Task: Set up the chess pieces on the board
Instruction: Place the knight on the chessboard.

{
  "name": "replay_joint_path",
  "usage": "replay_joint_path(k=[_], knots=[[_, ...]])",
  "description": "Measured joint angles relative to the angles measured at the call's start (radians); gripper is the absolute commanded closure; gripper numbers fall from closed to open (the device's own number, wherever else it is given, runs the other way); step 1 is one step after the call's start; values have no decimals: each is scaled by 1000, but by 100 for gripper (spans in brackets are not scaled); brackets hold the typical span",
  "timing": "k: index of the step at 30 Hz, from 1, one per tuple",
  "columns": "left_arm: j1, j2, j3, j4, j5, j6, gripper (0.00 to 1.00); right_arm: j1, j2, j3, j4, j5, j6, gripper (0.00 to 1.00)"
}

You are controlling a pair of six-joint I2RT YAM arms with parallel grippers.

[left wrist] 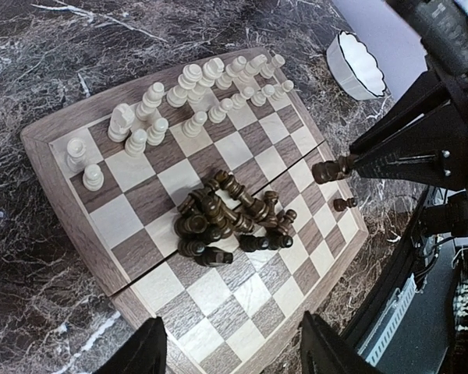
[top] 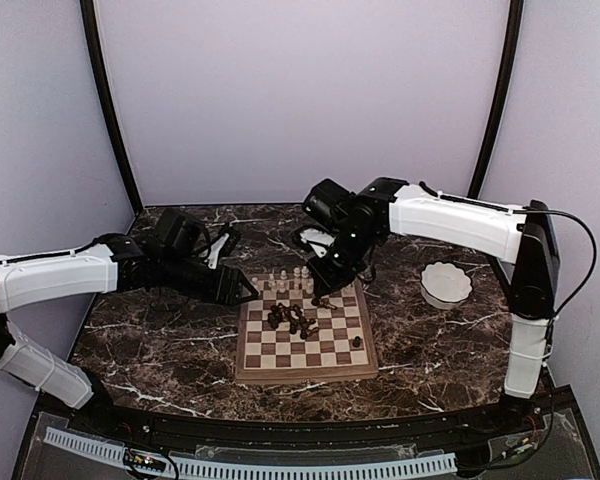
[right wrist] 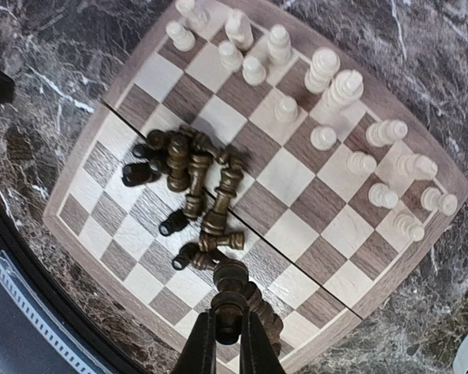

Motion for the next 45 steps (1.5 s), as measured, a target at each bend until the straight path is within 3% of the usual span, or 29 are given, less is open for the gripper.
replay_joint_path(k=[17, 32, 35, 38, 45], knots=[[0, 34, 23, -32, -17, 1, 40, -18, 2, -138, 85, -113, 4, 100], [0, 58, 60, -49, -19, 16, 40, -39, -4, -149, 128, -246, -29, 100], [0, 59, 61, -51, -19, 16, 40, -35, -3, -147, 127, -217, -31, 99], [0, 61, 61, -52, -19, 16, 40, -51, -6, -153, 156, -299, -16, 100], [0, 63, 61, -52, -19, 15, 40, -65, -5, -133, 133, -217, -29, 99]])
